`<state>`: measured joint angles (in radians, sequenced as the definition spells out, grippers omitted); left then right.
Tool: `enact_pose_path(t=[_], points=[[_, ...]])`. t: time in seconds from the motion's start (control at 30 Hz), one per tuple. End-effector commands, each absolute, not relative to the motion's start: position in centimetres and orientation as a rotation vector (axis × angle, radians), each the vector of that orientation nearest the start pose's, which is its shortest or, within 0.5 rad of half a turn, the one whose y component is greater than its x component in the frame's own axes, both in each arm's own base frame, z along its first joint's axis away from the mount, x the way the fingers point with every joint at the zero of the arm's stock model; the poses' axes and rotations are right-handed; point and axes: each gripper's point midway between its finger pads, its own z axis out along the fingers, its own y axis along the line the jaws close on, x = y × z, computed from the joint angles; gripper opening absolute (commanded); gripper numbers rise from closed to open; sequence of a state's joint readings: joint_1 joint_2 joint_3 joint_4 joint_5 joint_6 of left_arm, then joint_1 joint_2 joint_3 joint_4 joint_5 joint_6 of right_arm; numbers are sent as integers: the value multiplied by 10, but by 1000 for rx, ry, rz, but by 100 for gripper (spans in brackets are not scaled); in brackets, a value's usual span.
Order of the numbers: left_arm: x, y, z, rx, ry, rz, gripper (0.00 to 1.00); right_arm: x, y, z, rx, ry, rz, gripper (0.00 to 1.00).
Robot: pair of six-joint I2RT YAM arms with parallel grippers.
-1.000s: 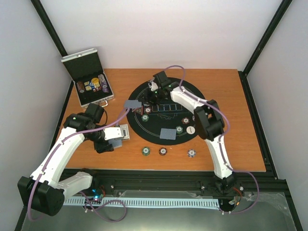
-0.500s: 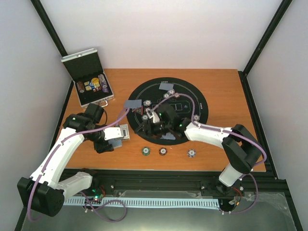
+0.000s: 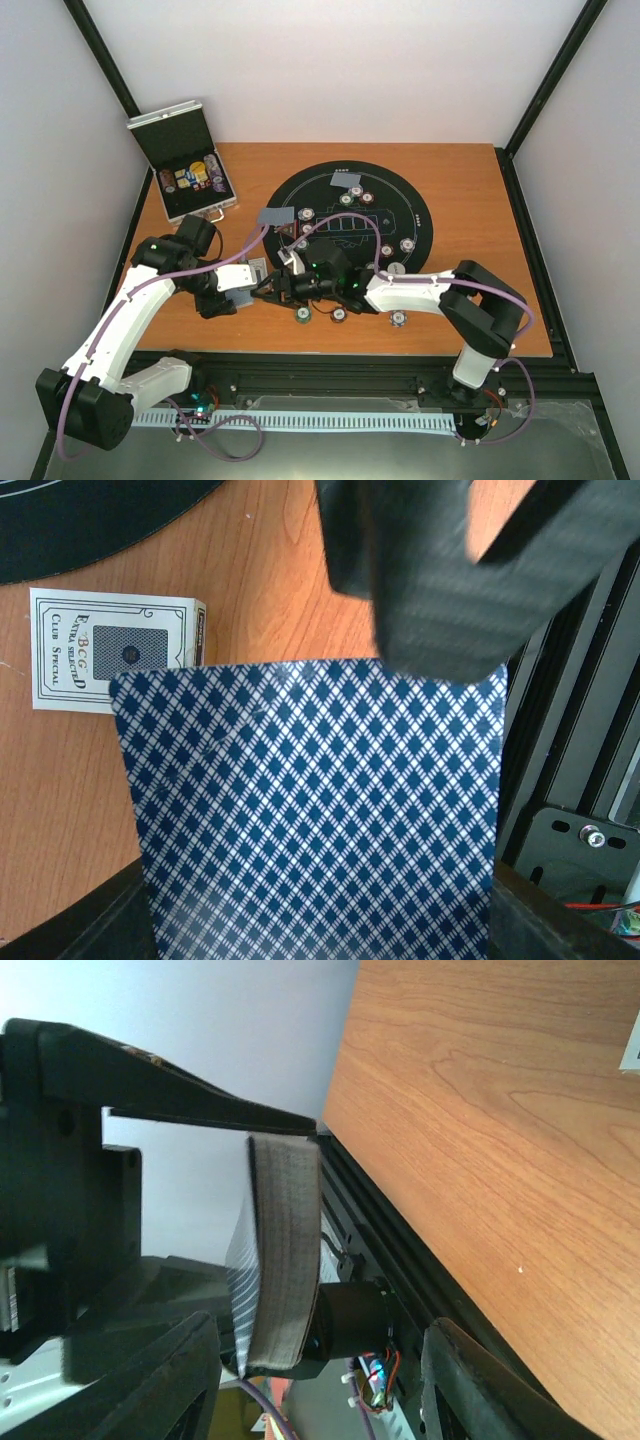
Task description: Distribute texas hold em gaming equipment
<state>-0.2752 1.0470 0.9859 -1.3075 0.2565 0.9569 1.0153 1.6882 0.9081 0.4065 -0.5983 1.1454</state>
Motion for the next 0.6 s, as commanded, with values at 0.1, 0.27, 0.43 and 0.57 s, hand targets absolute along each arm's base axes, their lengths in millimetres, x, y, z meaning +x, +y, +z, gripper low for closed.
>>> enact_pose_path(t=[0.1,0.27,0.43,0.57], points=[[165,-94,162,1675,2288,-254,1,164,477,184,-369,2360,1915,56],[165,-93,162,1677,2284,-246,1,165,488,183,-379,2359,1937,56],[164,-93,162,1679,2284,-247,1,160,498,175,-394,2384,1951,56],[164,-92,162,1681,2282,-244,1,157,505,168,-387,2401,1971,56]])
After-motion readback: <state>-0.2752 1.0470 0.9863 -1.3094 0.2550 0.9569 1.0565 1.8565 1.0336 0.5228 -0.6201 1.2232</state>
